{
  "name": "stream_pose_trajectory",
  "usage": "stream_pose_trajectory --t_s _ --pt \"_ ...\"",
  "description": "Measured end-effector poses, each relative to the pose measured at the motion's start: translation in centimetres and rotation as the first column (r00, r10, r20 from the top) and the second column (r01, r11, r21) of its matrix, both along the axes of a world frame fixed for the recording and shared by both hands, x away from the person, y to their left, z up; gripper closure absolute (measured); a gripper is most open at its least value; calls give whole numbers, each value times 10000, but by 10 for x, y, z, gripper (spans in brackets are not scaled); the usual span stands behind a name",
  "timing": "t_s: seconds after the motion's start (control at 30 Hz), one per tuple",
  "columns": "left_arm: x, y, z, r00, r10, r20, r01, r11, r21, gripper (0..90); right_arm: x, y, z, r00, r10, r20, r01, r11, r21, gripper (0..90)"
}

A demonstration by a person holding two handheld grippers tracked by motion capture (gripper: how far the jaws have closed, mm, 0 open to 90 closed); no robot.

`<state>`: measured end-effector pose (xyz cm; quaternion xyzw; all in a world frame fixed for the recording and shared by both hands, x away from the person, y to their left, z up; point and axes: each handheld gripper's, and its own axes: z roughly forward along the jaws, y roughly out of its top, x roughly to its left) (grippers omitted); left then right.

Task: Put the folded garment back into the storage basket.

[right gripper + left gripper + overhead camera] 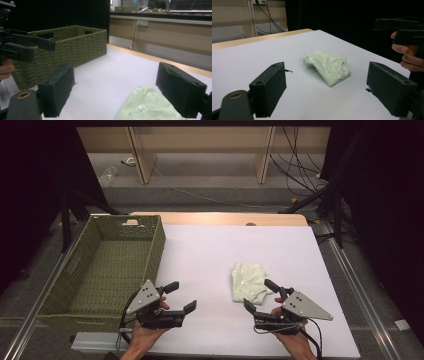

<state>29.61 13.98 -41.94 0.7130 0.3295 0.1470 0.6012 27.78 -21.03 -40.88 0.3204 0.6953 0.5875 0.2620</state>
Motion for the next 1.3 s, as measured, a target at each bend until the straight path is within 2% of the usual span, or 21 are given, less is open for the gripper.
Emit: stream_pose_trajectory --t_s 0.3,0.37,0.5,0.63,0.7,0.77,0.93,1.0,1.13,1.3 --pt "7 -8 1 9996 25 -270 -22 9999 114 155 0 0 0 10000 -34 -30 34 10000 -1 163" --pt "10 -10 1 9990 -11 -455 14 10000 71 156 1 0 -1 10000 -32 -6 32 10000 19 163" --pt "13 -16 1 9976 24 -687 -5 9996 275 156 1 0 -1 10000 -36 -20 36 10000 -6 163" --pt "19 -24 4 9934 -94 -1145 122 9997 234 156 2 0 -1 10000 -67 -36 67 10000 25 164" --pt "20 -26 5 9927 -116 -1204 145 9996 229 156 2 0 -1 10000 -67 -31 67 10000 27 164" --pt "23 -31 5 9898 -170 -1417 206 9995 239 156 2 -1 -1 10000 -76 -44 76 10000 27 164" --pt "28 -40 6 9862 -250 -1639 300 9991 283 157 2 -1 -1 10000 -71 -10 71 10000 13 164" --pt "31 -45 5 9824 -237 -1850 285 9993 236 157 1 -1 -1 10000 -69 -27 69 10000 3 164" --pt "36 -49 4 9796 -240 -1995 304 9991 295 157 1 -1 -1 10000 -63 -28 63 10000 -2 165" --pt "45 -56 3 9655 -469 -2563 566 9979 308 157 1 -1 -1 10000 -53 -21 53 10000 -11 165"
